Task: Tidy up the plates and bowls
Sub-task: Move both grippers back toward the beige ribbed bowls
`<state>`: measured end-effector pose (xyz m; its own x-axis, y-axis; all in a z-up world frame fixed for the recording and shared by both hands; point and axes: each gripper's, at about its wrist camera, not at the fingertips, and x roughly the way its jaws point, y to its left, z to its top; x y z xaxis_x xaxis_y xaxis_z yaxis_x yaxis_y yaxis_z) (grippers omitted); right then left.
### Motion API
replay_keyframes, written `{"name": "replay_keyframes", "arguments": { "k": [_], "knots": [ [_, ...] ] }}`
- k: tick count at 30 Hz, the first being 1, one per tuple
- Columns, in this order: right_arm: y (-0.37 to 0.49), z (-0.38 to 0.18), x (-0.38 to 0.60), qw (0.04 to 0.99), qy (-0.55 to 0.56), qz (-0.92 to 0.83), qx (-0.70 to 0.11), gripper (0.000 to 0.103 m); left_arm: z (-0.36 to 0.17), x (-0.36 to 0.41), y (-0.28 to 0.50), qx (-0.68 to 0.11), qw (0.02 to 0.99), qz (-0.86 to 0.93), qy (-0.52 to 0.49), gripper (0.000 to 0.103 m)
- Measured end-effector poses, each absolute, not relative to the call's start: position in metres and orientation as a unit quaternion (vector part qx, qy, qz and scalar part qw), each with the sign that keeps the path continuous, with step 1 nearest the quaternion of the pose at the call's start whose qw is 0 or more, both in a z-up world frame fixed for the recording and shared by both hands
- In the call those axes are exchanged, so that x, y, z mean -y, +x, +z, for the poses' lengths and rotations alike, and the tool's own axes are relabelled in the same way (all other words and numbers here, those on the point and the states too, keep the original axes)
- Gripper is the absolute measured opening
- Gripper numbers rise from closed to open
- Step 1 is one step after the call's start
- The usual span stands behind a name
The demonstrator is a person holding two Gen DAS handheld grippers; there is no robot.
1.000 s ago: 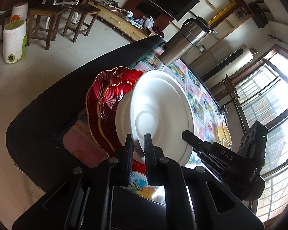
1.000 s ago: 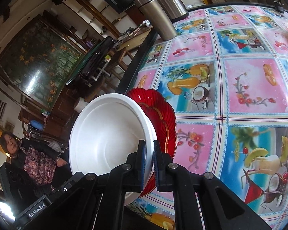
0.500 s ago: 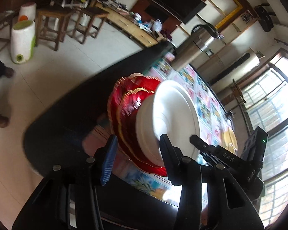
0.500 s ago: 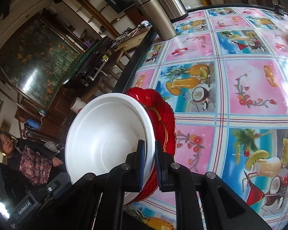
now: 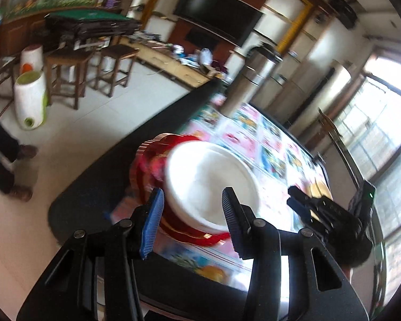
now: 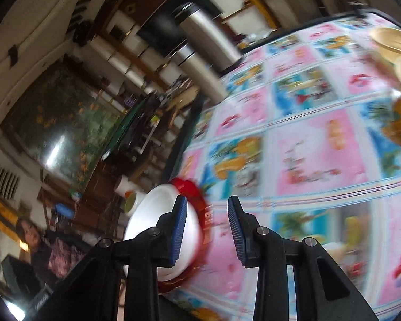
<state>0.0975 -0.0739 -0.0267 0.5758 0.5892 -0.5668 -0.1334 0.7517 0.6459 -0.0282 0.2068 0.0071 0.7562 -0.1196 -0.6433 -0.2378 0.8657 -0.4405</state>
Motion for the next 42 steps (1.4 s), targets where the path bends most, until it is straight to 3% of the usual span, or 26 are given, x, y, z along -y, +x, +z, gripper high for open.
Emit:
{"name": "replay_keyframes", "arguments": {
  "k": [10,26,30,33,37,42],
  "knots": [
    [0.092,-0.058,0.191,0.843,0.335,0.134,-0.399,0.036,-0.012,-0.076,-0.002,-0.432,0.884,-0.093,-0.152,0.047],
    [0.104,-0.037,0.347,0.888,0.311,0.024,-0.339,0.036,-0.045,0.074,0.075,-0.529,0.831,-0.163,-0.060,0.047],
    [0.126,-0.009,0.369,0.906,0.274,-0.009,-0.323,0.043,-0.028,0.101,0.129,-0.518,0.837,-0.164,-0.069,0.048],
    [0.148,0.005,0.383,0.913,0.252,-0.043,-0.319,0.049,-0.017,0.118,0.170,-0.509,0.838,-0.168,-0.105,0.056],
    [0.166,-0.006,0.402,0.912,0.278,-0.062,-0.295,0.049,-0.025,0.138,0.215,-0.508,0.831,-0.157,-0.162,0.057],
    [0.170,-0.025,0.416,0.898,0.287,-0.048,-0.329,0.050,-0.051,0.154,0.237,-0.510,0.822,-0.155,-0.200,0.057]
  ]
}}
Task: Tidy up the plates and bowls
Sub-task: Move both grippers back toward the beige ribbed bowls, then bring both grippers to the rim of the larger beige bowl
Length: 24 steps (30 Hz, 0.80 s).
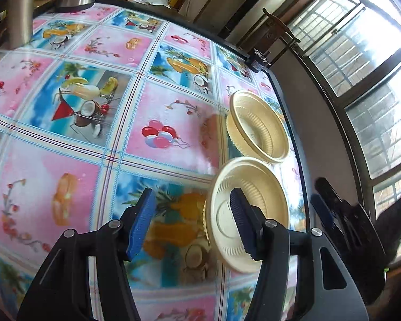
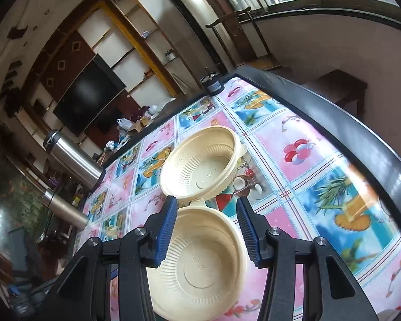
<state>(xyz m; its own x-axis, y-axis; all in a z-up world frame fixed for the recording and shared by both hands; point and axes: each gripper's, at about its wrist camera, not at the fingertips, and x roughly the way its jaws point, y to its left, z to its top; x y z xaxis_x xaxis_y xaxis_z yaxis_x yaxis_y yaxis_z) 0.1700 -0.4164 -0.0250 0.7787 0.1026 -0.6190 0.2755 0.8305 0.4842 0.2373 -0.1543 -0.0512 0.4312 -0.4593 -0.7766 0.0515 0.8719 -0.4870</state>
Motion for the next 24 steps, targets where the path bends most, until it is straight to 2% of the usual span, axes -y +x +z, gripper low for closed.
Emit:
{"name": "replay_keyframes", "arguments": {
  "k": [7,12,24],
  "knots": [
    [0.176,-0.046,0.423,0.863,0.325,-0.036,-0.385,0.050,-0.071,0.155,0.246,-0.516,0.809,-0.185,-0.211,0.057],
    [0.168,-0.045,0.422,0.862,0.323,-0.046,-0.388,0.050,-0.088,0.155,0.249,-0.530,0.785,-0.221,-0.233,0.056],
    [0.175,-0.064,0.416,0.842,0.328,-0.041,-0.425,0.050,-0.086,0.164,0.244,-0.522,0.771,-0.276,-0.238,0.056]
  ]
}}
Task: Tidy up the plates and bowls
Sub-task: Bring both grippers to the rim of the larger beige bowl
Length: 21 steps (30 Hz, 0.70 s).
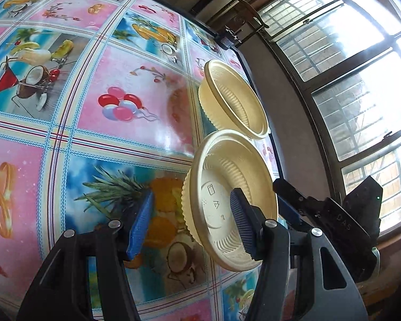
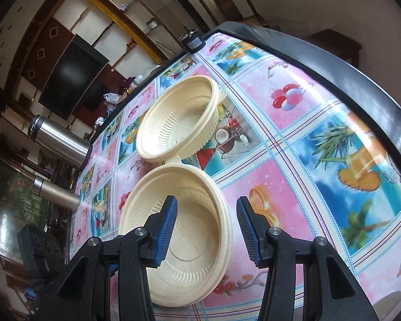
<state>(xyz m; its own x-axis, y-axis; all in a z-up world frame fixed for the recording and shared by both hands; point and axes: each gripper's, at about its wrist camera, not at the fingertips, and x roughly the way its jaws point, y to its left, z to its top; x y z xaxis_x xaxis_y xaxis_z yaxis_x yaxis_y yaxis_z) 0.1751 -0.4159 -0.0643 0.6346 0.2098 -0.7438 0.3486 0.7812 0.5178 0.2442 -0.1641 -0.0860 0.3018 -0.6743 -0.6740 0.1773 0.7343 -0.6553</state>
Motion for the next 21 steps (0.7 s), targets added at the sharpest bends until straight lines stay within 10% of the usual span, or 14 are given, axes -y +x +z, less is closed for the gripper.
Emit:
{"name": "replay_keyframes", "arguments": {
  "k": [21],
  "knots": [
    [0.178,-0.072,0.412,0.839,0.327,-0.053,-0.432,0.046,-0.087,0.163,0.241,-0.524,0.775,-0.268,-0.229,0.055]
  ]
}}
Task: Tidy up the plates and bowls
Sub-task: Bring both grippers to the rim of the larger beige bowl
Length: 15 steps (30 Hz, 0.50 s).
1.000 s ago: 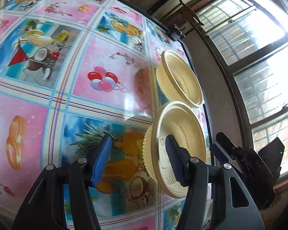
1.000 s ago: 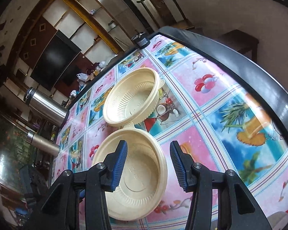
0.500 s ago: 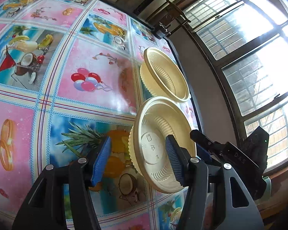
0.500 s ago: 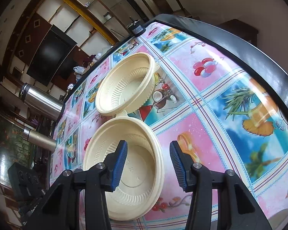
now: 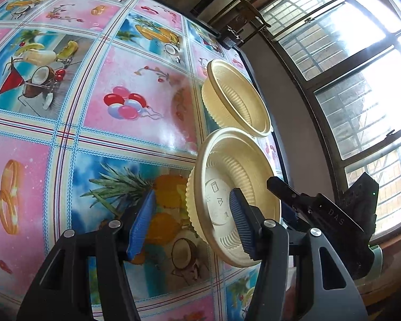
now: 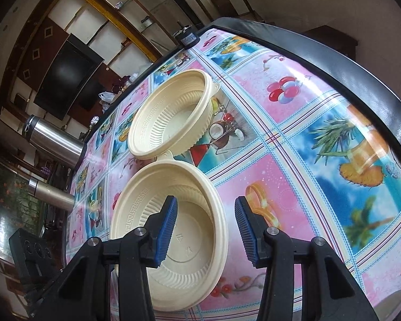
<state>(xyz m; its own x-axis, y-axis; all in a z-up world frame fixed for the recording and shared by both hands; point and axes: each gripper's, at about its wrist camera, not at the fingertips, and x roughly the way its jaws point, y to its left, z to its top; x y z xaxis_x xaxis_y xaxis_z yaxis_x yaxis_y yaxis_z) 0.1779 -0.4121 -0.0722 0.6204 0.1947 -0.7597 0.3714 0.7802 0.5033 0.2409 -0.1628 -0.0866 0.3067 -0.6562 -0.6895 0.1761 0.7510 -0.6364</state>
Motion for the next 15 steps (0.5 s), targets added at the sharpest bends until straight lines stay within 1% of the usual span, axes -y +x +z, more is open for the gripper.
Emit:
{"name": "replay_keyframes", "arguments": {
  "k": [5,7,8,15],
  "knots": [
    [0.1782,-0.0728,0.4103,0.840,0.325,-0.053,-0.432,0.045,-0.0864,0.1594,0.2401,-0.523,0.778,-0.262,-0.232,0.052],
    [0.1779,-0.0725,0.4093,0.841,0.324,-0.053,-0.431,0.044,-0.0861,0.1565,0.2404,-0.521,0.780,-0.256,-0.235,0.045],
    [0.1780,-0.0728,0.4094,0.841,0.323,-0.053,-0.431,0.043,-0.0861,0.1551,0.2403,-0.520,0.781,-0.254,-0.236,0.043],
    [0.1805,-0.0728,0.4019,0.843,0.315,-0.043,-0.433,0.040,-0.0875,0.1556,0.2396,-0.523,0.778,-0.255,-0.235,0.040]
  ]
}}
